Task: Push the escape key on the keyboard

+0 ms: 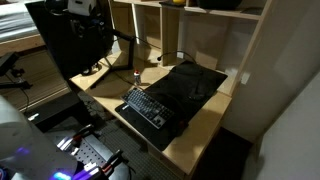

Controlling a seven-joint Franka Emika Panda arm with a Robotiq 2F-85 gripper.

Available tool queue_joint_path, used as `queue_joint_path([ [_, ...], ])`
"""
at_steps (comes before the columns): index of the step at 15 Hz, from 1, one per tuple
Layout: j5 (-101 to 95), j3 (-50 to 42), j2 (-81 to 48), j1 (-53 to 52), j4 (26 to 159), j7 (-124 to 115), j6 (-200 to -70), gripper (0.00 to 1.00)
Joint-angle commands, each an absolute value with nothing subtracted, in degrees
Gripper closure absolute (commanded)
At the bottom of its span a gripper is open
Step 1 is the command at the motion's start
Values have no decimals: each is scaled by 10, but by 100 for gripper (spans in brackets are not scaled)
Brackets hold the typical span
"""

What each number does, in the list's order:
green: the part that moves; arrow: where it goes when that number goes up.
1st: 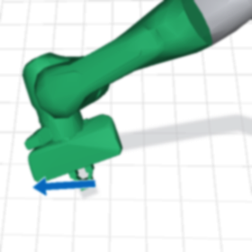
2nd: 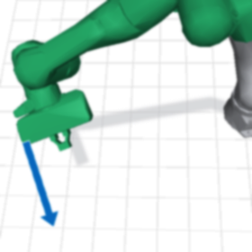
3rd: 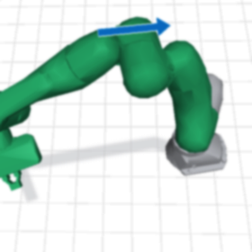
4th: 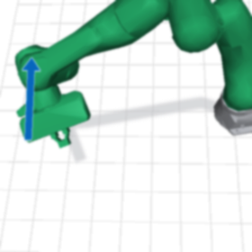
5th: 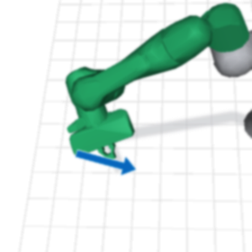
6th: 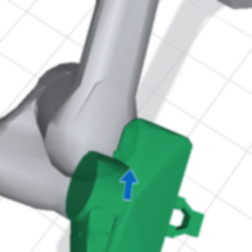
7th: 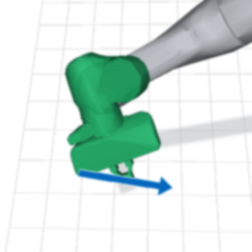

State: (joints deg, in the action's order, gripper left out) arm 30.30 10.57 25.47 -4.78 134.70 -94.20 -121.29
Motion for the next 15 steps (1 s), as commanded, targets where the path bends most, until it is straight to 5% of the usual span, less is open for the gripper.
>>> queue_joint_path([
  [1,305,101,254,-53,1345,-943,-1211,0],
  [4,261,101,252,-41,1325,-1002,-1108,0],
  [15,141,138,269,-34,1340,-1278,-1216,0],
])
